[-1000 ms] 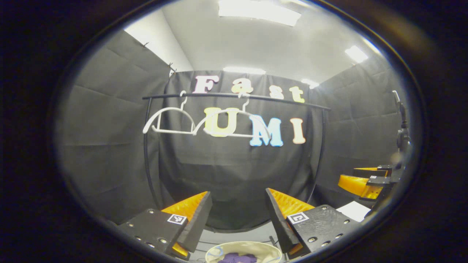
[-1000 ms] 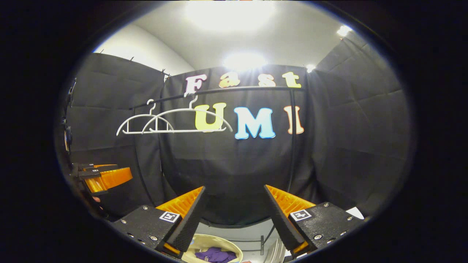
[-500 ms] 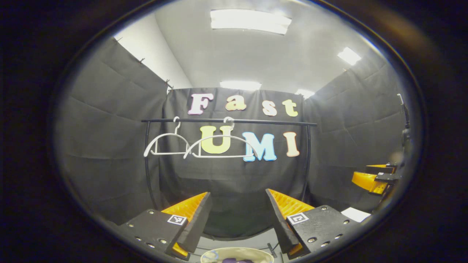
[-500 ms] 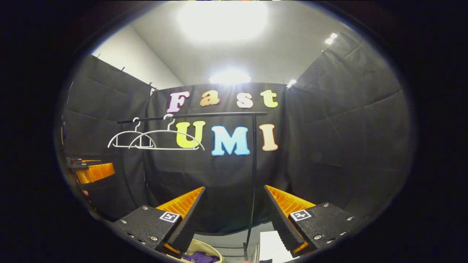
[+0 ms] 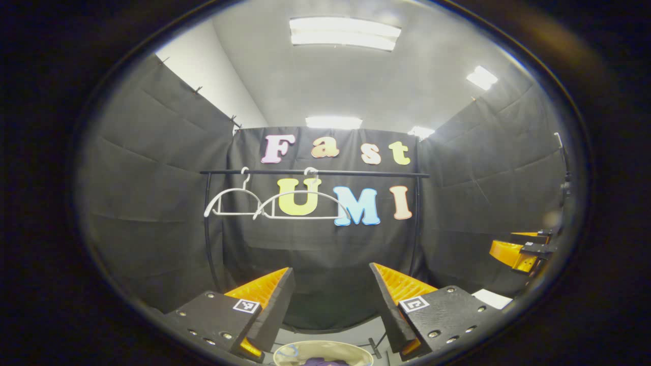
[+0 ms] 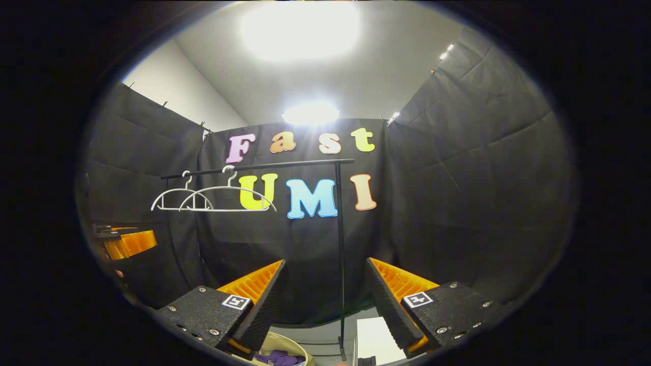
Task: Grasp the clothes on the hanger with both hands and then place them into the laundry hamper below.
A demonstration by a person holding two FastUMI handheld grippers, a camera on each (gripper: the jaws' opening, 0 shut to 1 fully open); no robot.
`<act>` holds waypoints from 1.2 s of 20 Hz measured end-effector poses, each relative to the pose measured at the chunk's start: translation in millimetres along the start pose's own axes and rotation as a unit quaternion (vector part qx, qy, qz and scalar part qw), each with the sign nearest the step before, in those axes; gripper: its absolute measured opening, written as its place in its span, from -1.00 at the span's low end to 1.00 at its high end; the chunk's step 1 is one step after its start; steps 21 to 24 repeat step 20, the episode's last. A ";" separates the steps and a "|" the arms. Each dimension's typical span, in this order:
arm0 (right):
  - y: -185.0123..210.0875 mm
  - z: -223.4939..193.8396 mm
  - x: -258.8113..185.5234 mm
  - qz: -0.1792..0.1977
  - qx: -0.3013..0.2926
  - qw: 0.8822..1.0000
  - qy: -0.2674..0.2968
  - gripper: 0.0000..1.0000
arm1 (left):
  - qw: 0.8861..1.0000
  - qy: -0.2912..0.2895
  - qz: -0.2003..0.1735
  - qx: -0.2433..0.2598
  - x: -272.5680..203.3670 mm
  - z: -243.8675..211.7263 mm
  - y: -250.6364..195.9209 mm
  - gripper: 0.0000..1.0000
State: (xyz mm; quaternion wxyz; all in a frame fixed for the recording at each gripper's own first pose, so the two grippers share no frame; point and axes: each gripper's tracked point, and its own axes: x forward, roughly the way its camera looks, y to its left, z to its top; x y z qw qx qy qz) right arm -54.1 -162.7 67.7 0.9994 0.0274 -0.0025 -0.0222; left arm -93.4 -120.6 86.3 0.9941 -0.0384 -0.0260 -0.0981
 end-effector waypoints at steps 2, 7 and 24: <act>1.4 3.4 -3.3 0.002 -0.001 1.000 -0.006 0.87 | 1.000 -0.002 0.004 0.005 -5.0 2.0 2.1 0.79; 5.2 6.7 -10.3 0.006 0.000 1.000 -0.012 0.83 | 1.000 -0.006 0.011 0.002 -15.2 4.3 7.4 0.80; 2.2 9.6 -14.3 -0.002 -0.004 1.000 -0.026 0.86 | 1.000 -0.017 0.019 0.000 -21.0 11.6 10.8 0.55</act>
